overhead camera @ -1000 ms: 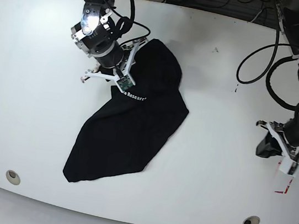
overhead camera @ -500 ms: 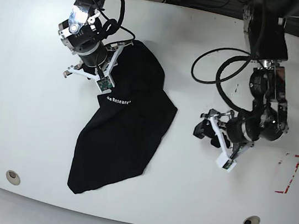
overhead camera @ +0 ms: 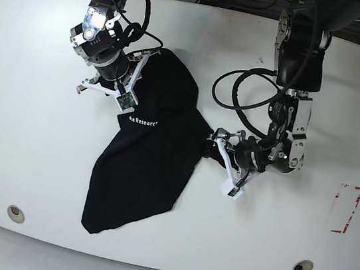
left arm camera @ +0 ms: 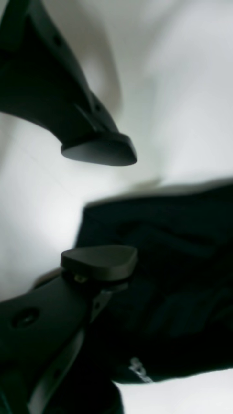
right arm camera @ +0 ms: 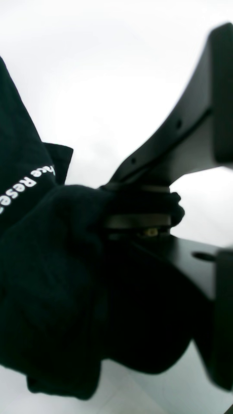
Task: Layout the t-shirt on the table in an organized manner, then fold the t-shirt properly
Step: 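Reach the left gripper to the shirt and grasp its edge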
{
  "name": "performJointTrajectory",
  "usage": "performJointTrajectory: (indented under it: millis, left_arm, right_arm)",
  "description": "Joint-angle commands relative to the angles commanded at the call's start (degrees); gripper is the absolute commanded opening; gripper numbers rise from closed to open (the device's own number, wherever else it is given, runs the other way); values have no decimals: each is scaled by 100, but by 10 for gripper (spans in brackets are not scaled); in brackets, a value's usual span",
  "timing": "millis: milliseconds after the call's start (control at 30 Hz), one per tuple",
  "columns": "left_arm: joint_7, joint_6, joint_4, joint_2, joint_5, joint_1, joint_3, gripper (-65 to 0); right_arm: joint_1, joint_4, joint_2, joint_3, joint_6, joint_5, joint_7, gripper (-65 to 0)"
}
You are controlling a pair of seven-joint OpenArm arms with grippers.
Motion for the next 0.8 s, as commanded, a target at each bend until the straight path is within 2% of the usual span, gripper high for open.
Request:
performJointTrajectory:
  millis: [467,533,633,667,700,767,800]
  left_arm:
    - [-193,-26,-879,114,0,-167,352,-286]
    - [-273,-26,-967,114,0,-176,440,-318]
    - [-527,-26,-1108,114,0,-176,571,-457]
    - [-624,-26,-1160,114,0,-167,580,-521]
    - [-659,-26,-1178,114,9,-167,580,-544]
    - [-818,9,-1222,105,35,-149,580,-639]
    - [-853,9,-1222,97,35,-141,580,-650]
  right_arm:
    - [0,-9,0,9,0,0,114,-644]
    - [0,-9,0,9,0,0,114,-644]
    - [9,-9,0,9,0,0,114,-644]
    - [9,-9,0,9,0,0,114,-644]
    - [9,-9,0,9,0,0,123,-644]
    - [9,-9,0,9,0,0,167,-644]
    - [9,-9,0,9,0,0,185,-644]
